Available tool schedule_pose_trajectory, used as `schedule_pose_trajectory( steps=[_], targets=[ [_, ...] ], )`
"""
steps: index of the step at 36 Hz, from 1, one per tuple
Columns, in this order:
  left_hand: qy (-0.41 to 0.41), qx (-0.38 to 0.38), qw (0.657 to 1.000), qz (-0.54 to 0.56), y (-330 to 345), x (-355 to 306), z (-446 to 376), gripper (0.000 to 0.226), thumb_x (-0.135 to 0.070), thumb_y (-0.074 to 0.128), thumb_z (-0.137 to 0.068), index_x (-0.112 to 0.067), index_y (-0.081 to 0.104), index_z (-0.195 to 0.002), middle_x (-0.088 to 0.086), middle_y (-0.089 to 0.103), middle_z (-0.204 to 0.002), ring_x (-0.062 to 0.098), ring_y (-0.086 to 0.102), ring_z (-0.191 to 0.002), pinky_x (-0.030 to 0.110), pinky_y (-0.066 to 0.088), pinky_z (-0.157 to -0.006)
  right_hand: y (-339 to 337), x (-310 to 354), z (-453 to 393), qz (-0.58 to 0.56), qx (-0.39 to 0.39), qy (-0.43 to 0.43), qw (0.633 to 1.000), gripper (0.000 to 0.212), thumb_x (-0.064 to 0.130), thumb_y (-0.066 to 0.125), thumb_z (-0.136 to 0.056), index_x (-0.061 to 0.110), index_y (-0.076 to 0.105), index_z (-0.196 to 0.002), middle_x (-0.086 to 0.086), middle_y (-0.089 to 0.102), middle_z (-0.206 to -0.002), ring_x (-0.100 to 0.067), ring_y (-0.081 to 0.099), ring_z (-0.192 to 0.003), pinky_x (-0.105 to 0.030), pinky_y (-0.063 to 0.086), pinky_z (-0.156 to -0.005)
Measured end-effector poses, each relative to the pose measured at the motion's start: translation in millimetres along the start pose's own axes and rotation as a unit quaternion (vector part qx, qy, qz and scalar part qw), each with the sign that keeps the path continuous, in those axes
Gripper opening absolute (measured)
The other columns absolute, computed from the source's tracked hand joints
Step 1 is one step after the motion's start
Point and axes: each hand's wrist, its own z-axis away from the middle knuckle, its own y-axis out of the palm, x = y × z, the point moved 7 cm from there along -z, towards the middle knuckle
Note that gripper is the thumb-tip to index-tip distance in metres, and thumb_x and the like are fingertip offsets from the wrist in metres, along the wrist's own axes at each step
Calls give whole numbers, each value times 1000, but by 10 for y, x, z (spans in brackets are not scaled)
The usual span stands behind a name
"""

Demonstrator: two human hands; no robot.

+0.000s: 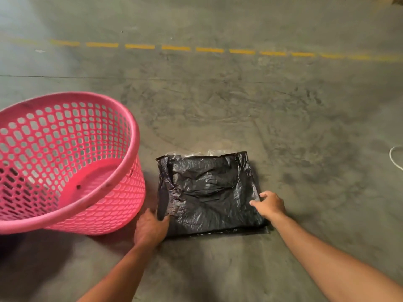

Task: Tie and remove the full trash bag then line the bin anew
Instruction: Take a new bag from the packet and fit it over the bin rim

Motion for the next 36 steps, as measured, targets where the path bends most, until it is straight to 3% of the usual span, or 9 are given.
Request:
schedule_pose_trajectory(
  steps=[4,8,11,15,21,25,30,33,36],
  targets=[
    [-7,-30,999,17,-22,9,-12,54,-36,78,-85,-17,64,-134,16,69,-133,39,59,-131,44,47,-108,50,-56,-58,-18,-31,11,999,17,20,81,-71,15,70,-82,-13,76,-97,-31,65,-87,-34,54,-79],
    [-27,-30,998,48,-5,41,-100,42,-28,82,-81,-24,74,-122,14,75,-123,38,65,-122,43,51,-107,66,-35,-132,-28,-49,-28,998,22,23,81,-71,16,62,-65,-12,74,-83,-36,67,-87,-35,52,-73],
    [-38,-18,996,79,29,54,-156,33,-26,84,-79,-26,79,-111,12,78,-115,34,69,-117,40,53,-106,-25,9,-149,-18,-90,-74,993,14,19,78,-73,18,65,-75,-7,76,-82,-35,68,-86,-34,51,-70],
    [4,-32,995,95,27,19,-210,15,-18,79,-78,-31,75,-72,3,80,-90,28,74,-98,39,58,-95,-160,49,-117,-25,-136,-123,983,13,15,78,-76,18,65,-75,-5,76,-78,-34,68,-79,-35,52,-69],
    [65,-64,991,97,-43,-69,-180,13,-16,71,-82,-24,65,-73,-1,72,-69,31,73,-76,40,59,-77,-312,100,-35,-15,-172,-180,968,16,12,81,-73,17,66,-76,-5,68,-85,-35,64,-78,-36,46,-67],
    [11,-18,995,93,57,68,-210,19,-37,74,-81,-23,63,-88,6,79,-83,32,74,-90,41,58,-86,-351,162,37,-40,-127,-212,968,21,17,79,-79,21,58,-77,2,65,-71,-27,62,-71,-35,48,-66],
    [13,-8,997,82,145,146,-128,27,-38,74,-84,-21,64,-102,10,78,-99,35,73,-100,43,56,-93,-378,226,88,-140,-42,-222,964,18,24,70,-87,15,56,-93,-11,72,-87,-28,66,-81,-43,49,-76],
    [28,-10,996,83,174,132,-114,51,-49,75,-80,-19,66,-121,12,74,-113,36,69,-112,47,53,-101,-432,314,178,-303,40,-212,928,9,7,65,-92,7,56,-93,-13,70,-85,-17,63,-77,-39,47,-76],
    [43,-4,994,103,166,5,-56,56,-49,76,-84,-17,66,-129,11,74,-120,33,67,-117,46,51,-105,-512,364,273,-452,145,-170,864,20,-6,55,-95,9,65,-104,-5,76,-94,-12,72,-81,-30,59,-76]
  ],
)
